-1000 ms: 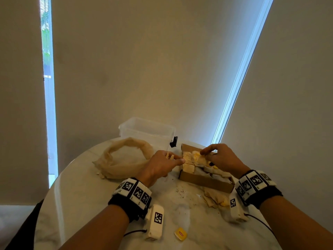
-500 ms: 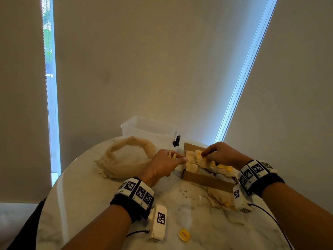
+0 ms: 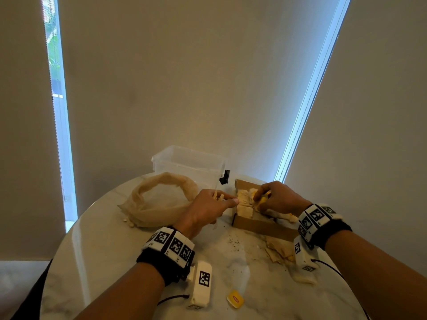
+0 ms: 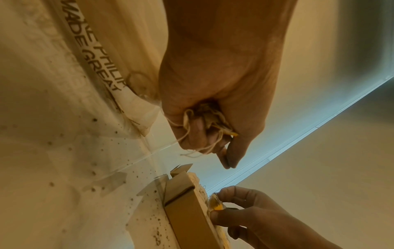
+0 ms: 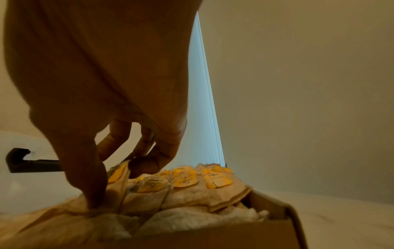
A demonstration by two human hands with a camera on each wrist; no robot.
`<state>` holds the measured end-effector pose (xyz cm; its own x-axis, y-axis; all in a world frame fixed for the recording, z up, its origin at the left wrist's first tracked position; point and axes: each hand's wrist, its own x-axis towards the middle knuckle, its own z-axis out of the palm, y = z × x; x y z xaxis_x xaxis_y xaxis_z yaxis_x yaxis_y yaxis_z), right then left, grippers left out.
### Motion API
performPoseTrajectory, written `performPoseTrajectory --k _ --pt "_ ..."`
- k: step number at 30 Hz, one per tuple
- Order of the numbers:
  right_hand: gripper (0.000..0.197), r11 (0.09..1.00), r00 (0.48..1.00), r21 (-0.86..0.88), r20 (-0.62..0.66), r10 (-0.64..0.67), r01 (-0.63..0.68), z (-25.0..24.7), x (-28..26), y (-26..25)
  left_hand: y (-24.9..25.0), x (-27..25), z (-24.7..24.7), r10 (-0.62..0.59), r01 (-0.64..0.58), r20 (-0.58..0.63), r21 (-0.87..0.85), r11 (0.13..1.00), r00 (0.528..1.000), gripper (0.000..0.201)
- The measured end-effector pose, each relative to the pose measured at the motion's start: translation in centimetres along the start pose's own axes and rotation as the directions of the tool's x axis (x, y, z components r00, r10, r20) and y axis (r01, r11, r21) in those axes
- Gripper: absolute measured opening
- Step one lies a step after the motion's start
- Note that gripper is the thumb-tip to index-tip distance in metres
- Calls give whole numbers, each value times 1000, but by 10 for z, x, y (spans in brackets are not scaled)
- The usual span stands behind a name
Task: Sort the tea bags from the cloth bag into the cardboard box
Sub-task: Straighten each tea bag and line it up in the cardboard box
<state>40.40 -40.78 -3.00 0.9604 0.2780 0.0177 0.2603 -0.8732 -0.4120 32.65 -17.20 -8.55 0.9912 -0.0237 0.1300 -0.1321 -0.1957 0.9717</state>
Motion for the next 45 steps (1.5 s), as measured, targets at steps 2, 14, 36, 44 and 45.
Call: performPoseTrajectory --k 2,14,36,44,45 --pt "23 1000 999 -7 -24 -30 30 1 1 3 0 1 1 -1 1 -7 -4 1000 1000 17" --pt "20 981 961 51 -213 -175 190 -21 -28 -3 -1 0 1 -22 22 -12 -30 999 1000 27" --pt "22 977 945 60 -271 -183 206 -5 -47 6 -4 4 1 -14 12 -47 -40 999 999 16" --pt "27 978 930 113 -345 -129 178 -28 -42 3 -3 3 0 -17 16 -31 -41 999 999 17" --pt "28 977 933 119 -337 -127 176 -32 -44 1 -3 3 0 -16 15 -28 -42 999 999 18"
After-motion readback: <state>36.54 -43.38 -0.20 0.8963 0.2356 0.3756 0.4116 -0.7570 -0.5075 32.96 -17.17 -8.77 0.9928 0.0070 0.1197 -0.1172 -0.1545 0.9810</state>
